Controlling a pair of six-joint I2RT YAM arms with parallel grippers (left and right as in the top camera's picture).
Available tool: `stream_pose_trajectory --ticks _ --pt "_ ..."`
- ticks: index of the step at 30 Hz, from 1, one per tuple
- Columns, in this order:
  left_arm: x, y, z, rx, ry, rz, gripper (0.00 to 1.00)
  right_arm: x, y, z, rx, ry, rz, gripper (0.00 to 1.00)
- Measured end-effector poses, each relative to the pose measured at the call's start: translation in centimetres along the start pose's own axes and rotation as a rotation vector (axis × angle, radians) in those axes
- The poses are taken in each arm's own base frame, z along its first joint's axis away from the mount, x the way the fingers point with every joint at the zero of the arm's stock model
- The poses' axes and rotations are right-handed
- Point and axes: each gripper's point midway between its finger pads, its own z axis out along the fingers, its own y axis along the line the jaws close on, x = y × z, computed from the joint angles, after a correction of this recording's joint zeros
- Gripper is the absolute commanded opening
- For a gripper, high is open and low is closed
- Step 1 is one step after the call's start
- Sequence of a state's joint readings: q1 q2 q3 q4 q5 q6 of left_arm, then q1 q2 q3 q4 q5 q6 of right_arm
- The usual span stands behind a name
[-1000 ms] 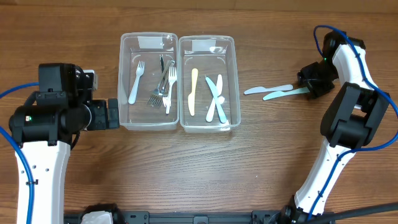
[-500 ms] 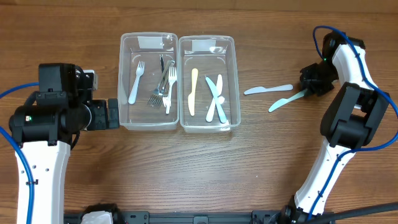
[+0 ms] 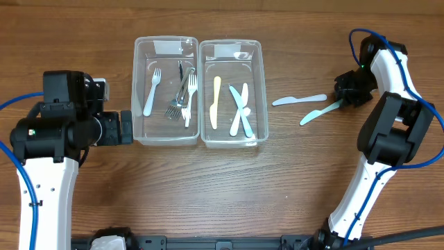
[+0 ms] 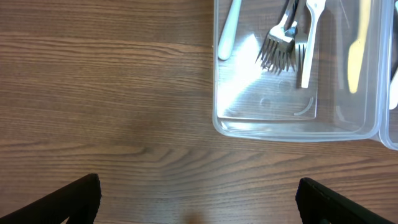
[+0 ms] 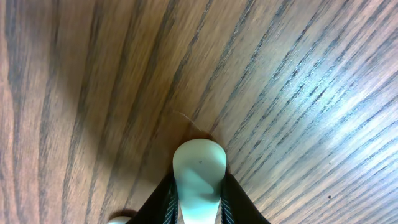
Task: Pack container
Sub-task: 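Carry the light blue knife into the right container and release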
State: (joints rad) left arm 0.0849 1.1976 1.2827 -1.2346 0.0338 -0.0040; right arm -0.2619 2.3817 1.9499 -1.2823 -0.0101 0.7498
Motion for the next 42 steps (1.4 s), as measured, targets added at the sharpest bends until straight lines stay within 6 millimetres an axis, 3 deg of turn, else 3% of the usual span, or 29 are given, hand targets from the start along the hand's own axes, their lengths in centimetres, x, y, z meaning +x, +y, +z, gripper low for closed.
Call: stream_pose_trajectory --ticks 6,9,11,15,18,21,24,26,30,36,38,39,42 --pt "0.0 0.0 0.0 0.000 0.000 0.007 1.00 0.2 -0.2 -0.9 0.037 -0.044 -0.092 0.04" --pt "0.0 0.0 0.0 0.000 0.000 0.007 1.00 1.1 1.2 -4.1 -0.009 -0.110 -0.174 0.04" --pt "0.0 0.0 0.0 0.000 0.000 0.007 1.00 2.8 3.0 -8.4 -0.084 -0.187 -0.260 0.04" --pt "0.0 0.0 0.0 0.000 0.000 0.007 1.00 9.2 6.3 -18.6 -0.282 -0.360 -0.454 0.04" --pt "0.0 0.0 0.0 0.000 0.000 0.007 1.00 17.1 8.5 -25.6 -0.463 -0.466 -0.642 0.04" --pt "0.0 0.0 0.0 0.001 0.001 0.007 1.00 24.1 9.5 -28.3 -0.567 -0.480 -0.801 0.04" --pt "0.0 -0.1 0.0 0.006 0.001 0.007 1.00 28.5 10.9 -27.4 -0.583 -0.451 -0.913 0.04" --pt "0.0 -0.2 0.0 0.010 0.001 0.007 1.00 29.9 12.3 -25.5 -0.562 -0.427 -0.952 0.04" --pt "0.1 -0.3 0.0 0.016 0.003 0.007 1.00 30.3 14.7 -20.0 -0.465 -0.372 -0.995 0.04" --pt "0.1 -0.3 0.0 0.019 0.003 0.007 1.00 29.7 16.5 -11.1 -0.299 -0.282 -1.088 0.05" --pt "0.1 -0.3 0.0 0.019 0.003 0.007 1.00 29.6 16.6 -8.7 -0.255 -0.248 -1.112 0.13" --pt "0.1 -0.3 0.0 0.019 0.003 0.007 1.00 29.6 16.5 -7.8 -0.237 -0.236 -1.120 0.27" --pt "0.1 -0.3 0.0 0.019 0.006 0.007 1.00 29.6 16.6 -7.1 -0.228 -0.232 -1.135 0.38"
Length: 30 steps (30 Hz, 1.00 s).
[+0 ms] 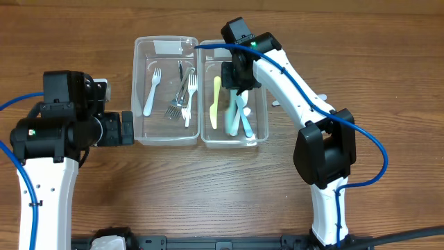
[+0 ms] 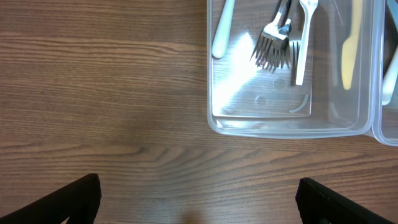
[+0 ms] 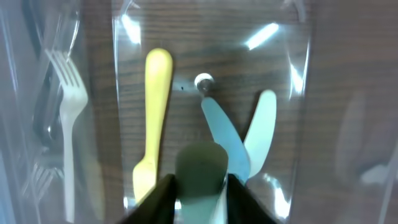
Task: Pack container
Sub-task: 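Carry the light blue knife into the right container and release, then move the right gripper to the white knife and grasp it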
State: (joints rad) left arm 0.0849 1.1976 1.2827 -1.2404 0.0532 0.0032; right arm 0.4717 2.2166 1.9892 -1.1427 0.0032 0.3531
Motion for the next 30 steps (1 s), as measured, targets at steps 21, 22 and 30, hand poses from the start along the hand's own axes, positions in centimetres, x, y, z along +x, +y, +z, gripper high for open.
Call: stream_pose_trajectory --ticks 21,22,30 --pt "0.0 0.0 0.0 0.000 0.001 0.000 1.00 -4.7 -17.1 -19.3 0.031 -0.308 0.789 1.00" --pt "0.0 0.0 0.0 0.000 0.001 0.000 1.00 -4.7 -18.8 -19.2 0.032 -0.303 0.848 1.00" --pt "0.0 0.0 0.0 0.000 0.002 0.000 1.00 -2.8 -25.0 -12.7 0.100 -0.095 1.095 1.00"
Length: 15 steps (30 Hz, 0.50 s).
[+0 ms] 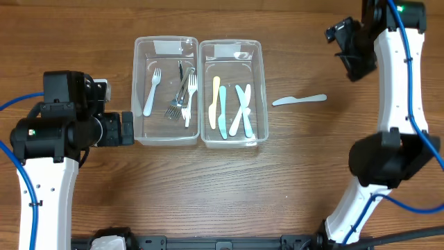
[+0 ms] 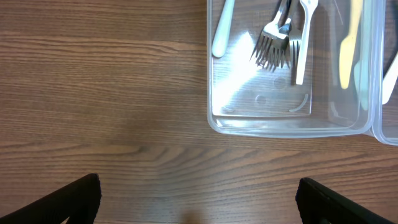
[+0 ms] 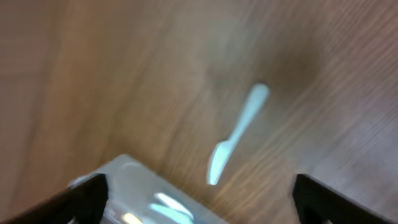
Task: Pack container
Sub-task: 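Move the right gripper to the white knife and grasp it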
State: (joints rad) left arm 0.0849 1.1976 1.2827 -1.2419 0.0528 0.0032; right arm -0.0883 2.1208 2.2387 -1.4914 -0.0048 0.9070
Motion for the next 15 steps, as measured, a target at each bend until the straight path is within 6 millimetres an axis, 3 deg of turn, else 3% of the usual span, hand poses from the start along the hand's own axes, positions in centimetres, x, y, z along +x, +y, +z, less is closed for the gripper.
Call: stream_pose_trajectory --ticks 11,15 --pt "0.2 0.0 0.0 0.000 0.006 0.000 1.00 0.5 -3.3 9.6 0.221 0.155 0.156 1.00" --pt "0.2 0.0 0.0 0.000 0.008 0.000 1.00 0.8 -3.8 11.6 0.260 0.179 0.161 1.00"
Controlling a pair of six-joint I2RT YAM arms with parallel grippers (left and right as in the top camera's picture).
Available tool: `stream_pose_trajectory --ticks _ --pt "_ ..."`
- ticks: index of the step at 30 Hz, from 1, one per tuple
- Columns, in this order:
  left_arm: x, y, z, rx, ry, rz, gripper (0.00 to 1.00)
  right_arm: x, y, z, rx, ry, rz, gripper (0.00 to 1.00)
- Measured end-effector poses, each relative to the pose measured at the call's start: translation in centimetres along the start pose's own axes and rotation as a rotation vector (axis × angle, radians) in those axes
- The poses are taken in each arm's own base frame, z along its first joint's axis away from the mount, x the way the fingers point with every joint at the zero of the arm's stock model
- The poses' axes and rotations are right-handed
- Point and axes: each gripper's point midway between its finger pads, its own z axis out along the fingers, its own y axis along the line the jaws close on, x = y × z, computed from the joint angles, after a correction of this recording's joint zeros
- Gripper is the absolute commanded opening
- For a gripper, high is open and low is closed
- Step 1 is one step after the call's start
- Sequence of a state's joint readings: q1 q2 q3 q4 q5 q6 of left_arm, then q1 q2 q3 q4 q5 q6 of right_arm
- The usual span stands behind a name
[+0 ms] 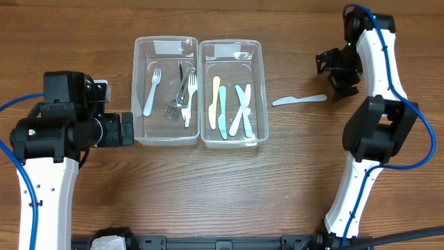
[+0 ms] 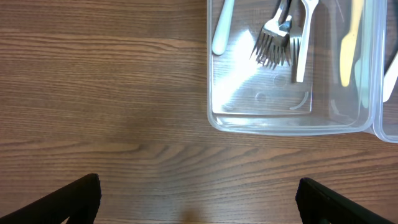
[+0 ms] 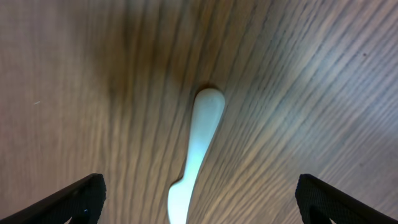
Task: Pack container
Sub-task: 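Move the right gripper to the white knife and grasp it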
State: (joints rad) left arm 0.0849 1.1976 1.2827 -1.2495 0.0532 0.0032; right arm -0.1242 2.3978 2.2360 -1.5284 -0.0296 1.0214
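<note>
Two clear plastic containers sit side by side. The left container holds several forks. The right container holds several plastic knives, yellow, blue and white. One pale blue plastic knife lies on the table right of the containers, shown close up in the right wrist view. My right gripper hovers open over its handle end, fingers wide to either side. My left gripper stands open left of the fork container, nothing between its fingers.
The wooden table carries only the containers and the loose knife. Blue cables run along both arms.
My right gripper has come down and nearer from the far right corner to just above the loose knife's handle end, still open. The left arm and containers have not moved.
First my right gripper was shut on a blue knife on the table at the right, beside a second one. Then it held that knife over the right container. Later the knife lay in that container and the gripper was open, high at the right. Now it hovers over the remaining knife.
</note>
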Motion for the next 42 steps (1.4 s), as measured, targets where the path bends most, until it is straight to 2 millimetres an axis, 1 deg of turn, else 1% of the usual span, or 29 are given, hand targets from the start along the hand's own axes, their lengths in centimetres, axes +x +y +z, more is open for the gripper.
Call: stream_pose_trajectory --ticks 3,9,17,19,21,33,37,42 --pt "0.0 0.0 0.0 0.000 0.001 0.000 1.00 0.0 0.0 1.1 0.022 0.011 0.002 1.00" --pt "0.1 0.0 0.0 0.000 0.002 0.000 1.00 -0.2 0.0 2.6 0.045 0.023 0.003 1.00" --pt "0.1 0.0 0.0 0.000 0.003 0.000 1.00 -0.1 -0.3 5.9 0.100 0.054 0.003 1.00" --pt "0.1 0.0 0.0 0.000 0.003 0.000 1.00 -0.2 -0.3 6.0 0.097 0.053 0.001 1.00" --pt "0.1 0.0 0.0 0.000 0.003 0.000 1.00 -0.3 -0.2 6.1 0.090 0.052 -0.003 0.97" --pt "0.1 0.0 0.0 0.000 0.003 0.000 1.00 -0.4 -0.1 6.9 0.011 0.065 -0.074 0.96" --pt "0.1 0.0 0.0 0.000 0.003 0.000 1.00 -0.1 -0.1 7.0 -0.005 0.074 -0.093 0.84" --pt "0.1 0.0 0.0 0.000 0.003 0.000 1.00 0.7 -0.2 7.1 0.000 0.104 -0.111 0.65"
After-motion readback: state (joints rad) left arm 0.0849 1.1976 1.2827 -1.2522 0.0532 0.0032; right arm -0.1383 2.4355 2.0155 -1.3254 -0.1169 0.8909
